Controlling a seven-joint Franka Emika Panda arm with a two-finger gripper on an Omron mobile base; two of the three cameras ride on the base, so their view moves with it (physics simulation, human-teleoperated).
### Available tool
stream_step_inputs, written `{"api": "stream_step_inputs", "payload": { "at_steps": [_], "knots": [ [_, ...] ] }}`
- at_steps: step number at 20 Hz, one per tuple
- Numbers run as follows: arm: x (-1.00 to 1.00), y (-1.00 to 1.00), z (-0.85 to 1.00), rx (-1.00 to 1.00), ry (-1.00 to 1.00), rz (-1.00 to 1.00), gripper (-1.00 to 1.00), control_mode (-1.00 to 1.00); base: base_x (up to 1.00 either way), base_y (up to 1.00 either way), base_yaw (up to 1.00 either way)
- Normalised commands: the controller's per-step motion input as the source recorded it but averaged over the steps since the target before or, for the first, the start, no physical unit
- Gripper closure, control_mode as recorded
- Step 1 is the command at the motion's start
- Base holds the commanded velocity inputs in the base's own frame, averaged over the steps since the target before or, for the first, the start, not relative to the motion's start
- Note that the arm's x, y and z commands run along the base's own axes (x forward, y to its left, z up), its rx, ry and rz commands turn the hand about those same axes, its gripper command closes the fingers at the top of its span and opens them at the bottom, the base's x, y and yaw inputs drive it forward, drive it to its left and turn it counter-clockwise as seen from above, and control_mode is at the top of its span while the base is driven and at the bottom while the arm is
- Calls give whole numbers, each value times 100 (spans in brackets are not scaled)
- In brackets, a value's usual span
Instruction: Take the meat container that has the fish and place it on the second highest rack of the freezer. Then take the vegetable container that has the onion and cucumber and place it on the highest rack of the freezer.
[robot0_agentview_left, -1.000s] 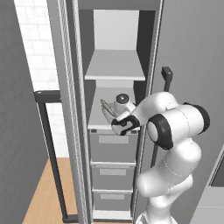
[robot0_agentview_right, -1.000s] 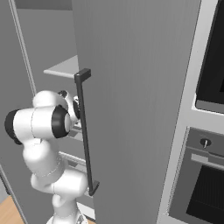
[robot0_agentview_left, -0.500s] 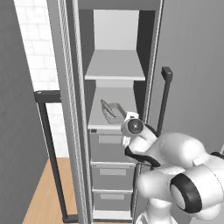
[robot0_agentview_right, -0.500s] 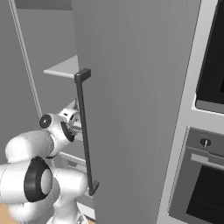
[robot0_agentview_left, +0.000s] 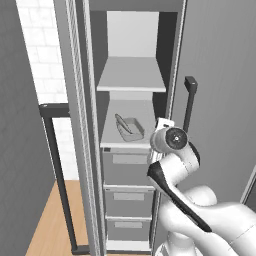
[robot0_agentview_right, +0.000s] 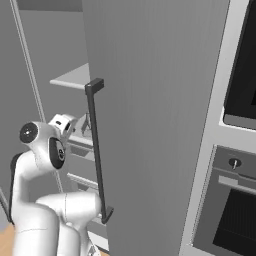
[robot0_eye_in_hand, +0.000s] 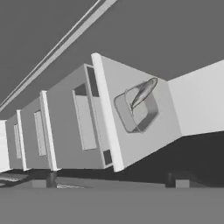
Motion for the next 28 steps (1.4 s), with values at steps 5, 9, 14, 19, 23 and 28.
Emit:
{"api": "stream_step_inputs", "payload": {
  "at_steps": [5, 9, 14, 19, 23, 28],
  "knots": [
    [-100, 13, 27, 0, 0, 0, -100, -100, 0, 0, 0],
    [-100, 8, 35, 0, 1, -3, -100, -100, 0, 0, 0],
    [-60, -2, -6, 0, 5, -6, -100, -100, 0, 0, 0],
    [-23, -3, -31, 0, -2, -3, -100, -100, 0, 0, 0],
    [0, 0, 0, 0, 0, 0, -100, 100, -90, -32, -44],
    [0, 0, 0, 0, 0, 0, -100, 100, -71, -33, -69]
  ]
}}
